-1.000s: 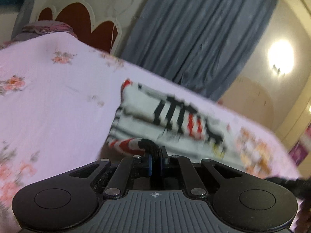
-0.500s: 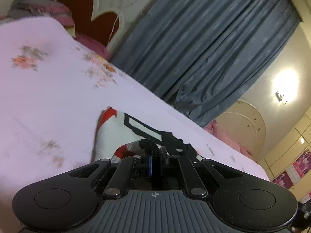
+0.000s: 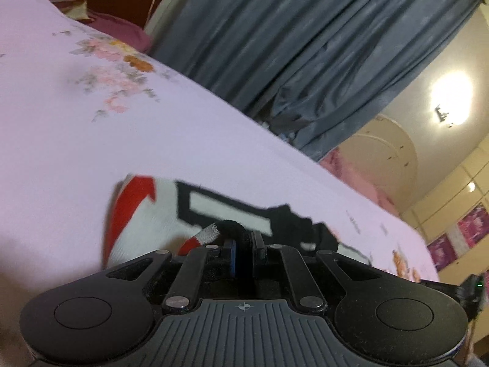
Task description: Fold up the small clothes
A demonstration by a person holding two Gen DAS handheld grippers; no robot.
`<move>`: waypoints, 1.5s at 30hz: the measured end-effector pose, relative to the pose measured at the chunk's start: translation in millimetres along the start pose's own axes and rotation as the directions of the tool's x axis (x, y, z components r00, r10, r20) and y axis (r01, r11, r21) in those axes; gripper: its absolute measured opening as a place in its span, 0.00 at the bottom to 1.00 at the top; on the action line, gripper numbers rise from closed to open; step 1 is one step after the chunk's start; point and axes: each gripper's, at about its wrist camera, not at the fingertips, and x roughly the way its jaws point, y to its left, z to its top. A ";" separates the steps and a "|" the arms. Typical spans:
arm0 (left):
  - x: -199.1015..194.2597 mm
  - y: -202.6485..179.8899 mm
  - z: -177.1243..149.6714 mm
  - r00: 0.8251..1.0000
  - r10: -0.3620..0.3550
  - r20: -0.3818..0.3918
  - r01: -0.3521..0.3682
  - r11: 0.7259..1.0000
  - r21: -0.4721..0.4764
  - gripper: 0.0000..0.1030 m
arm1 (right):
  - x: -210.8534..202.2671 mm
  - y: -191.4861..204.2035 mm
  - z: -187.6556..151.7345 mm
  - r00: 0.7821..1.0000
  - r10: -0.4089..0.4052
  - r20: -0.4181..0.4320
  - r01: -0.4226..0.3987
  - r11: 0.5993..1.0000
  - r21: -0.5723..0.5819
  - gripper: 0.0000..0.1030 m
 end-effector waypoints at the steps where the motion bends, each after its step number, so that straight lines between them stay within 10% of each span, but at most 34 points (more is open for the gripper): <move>1: 4.0 1.7 2.1 1.000 -0.011 0.006 0.011 1.000 -0.003 0.07 | 6.4 -0.4 1.5 1.000 0.006 0.007 -0.006 1.000 0.003 0.12; 3: 10.1 4.0 4.9 1.000 -0.019 0.015 0.019 1.000 -0.004 0.11 | 14.1 0.7 4.1 0.999 -0.013 0.040 0.013 1.000 0.005 0.27; 6: 13.1 6.6 5.2 0.999 -0.009 0.048 0.009 1.000 0.003 0.44 | 14.7 2.9 7.5 0.994 0.002 0.109 -0.003 1.000 0.008 0.56; 7: 10.5 7.6 5.7 0.997 0.006 0.078 -0.006 1.000 0.008 0.61 | 13.0 5.3 8.1 0.992 0.002 0.128 -0.001 1.000 -0.002 0.57; 10: 7.4 10.4 8.1 0.994 0.006 0.113 -0.009 1.000 0.028 0.65 | 6.9 11.1 10.1 0.988 0.004 0.157 0.004 0.999 -0.053 0.57; 15: 26.3 -0.6 9.3 0.995 0.100 0.006 -0.099 0.972 0.215 0.62 | 13.5 20.7 8.6 0.988 -0.091 0.123 0.116 0.970 -0.215 0.49; 18: 44.8 -15.1 -0.8 0.973 0.228 -0.034 -0.200 0.908 0.368 0.37 | 28.9 31.0 0.1 0.979 -0.184 0.092 0.205 0.910 -0.360 0.39; 22: 45.9 -27.8 -7.8 0.960 0.281 0.008 -0.253 0.851 0.461 0.09 | 46.2 50.5 -19.4 0.945 -0.302 0.124 0.317 0.758 -0.570 0.22; 26: 23.5 -27.0 -11.2 0.956 0.268 0.115 -0.291 0.852 0.435 0.05 | 42.6 60.5 -26.2 0.937 -0.312 0.158 0.339 0.702 -0.627 0.07; 32: -10.9 -11.3 -13.8 0.924 0.257 0.282 -0.347 0.874 0.340 0.05 | 9.3 65.7 -20.4 0.931 -0.236 0.279 0.362 0.699 -0.617 0.06; 45: 29.7 -2.6 -13.1 0.899 0.401 0.174 -0.437 0.814 0.383 0.05 | 52.5 36.8 -14.9 0.900 -0.371 0.228 0.433 0.697 -0.571 0.10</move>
